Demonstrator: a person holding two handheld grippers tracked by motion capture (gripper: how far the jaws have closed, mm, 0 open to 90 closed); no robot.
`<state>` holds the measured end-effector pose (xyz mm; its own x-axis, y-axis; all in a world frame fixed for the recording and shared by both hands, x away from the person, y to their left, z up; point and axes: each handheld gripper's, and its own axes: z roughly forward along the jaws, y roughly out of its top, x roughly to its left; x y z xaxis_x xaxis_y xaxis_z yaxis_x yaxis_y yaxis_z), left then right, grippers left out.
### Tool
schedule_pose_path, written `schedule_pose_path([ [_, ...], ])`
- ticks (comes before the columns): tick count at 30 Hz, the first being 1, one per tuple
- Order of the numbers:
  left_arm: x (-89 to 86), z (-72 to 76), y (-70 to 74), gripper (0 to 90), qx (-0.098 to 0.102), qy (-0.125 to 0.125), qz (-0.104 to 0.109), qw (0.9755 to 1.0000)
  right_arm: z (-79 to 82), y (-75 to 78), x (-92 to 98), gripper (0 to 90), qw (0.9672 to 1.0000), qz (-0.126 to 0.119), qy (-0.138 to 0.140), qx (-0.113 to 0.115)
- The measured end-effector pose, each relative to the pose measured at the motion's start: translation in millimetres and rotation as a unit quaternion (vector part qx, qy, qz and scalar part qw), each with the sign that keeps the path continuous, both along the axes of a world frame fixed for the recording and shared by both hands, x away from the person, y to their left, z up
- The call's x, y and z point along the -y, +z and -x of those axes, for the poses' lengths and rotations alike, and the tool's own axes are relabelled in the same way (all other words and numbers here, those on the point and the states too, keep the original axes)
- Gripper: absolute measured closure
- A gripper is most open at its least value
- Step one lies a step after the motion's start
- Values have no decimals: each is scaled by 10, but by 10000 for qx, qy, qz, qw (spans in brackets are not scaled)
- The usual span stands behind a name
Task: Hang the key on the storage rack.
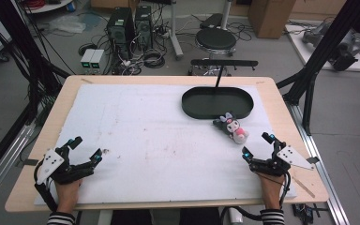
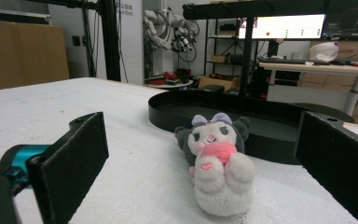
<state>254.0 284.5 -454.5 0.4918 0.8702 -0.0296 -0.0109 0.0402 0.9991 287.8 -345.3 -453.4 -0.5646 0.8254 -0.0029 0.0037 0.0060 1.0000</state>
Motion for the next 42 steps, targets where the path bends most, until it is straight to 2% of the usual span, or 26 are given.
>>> schedule_pose_path([
  [9,-1,30,-7,122,142,-5,18,9999,3,1,-4,19,10000,2,-7,-36],
  [22,0,13,-3,122,58,-10,10,10000,-5,4,-9,19,10000,3,-1,-82],
  [26,0,16,-3,122,81,-6,16,10000,-11,5,-5,19,10000,30,-7,-23],
  [31,-1,16,-3,122,80,-5,11,10000,-33,19,3,19,9998,2,63,-199],
  [33,-1,15,-3,122,65,-9,8,10000,-33,44,-8,19,9993,21,139,-360],
  [36,1,12,-3,122,58,-8,18,10000,-51,147,-25,19,9994,97,198,-284],
  [38,-1,10,-2,122,59,-7,7,10000,-79,230,-33,19,9988,129,250,-389],
  [42,1,9,-2,122,50,-6,10,10000,-177,404,-60,19,9966,419,332,-635],
])
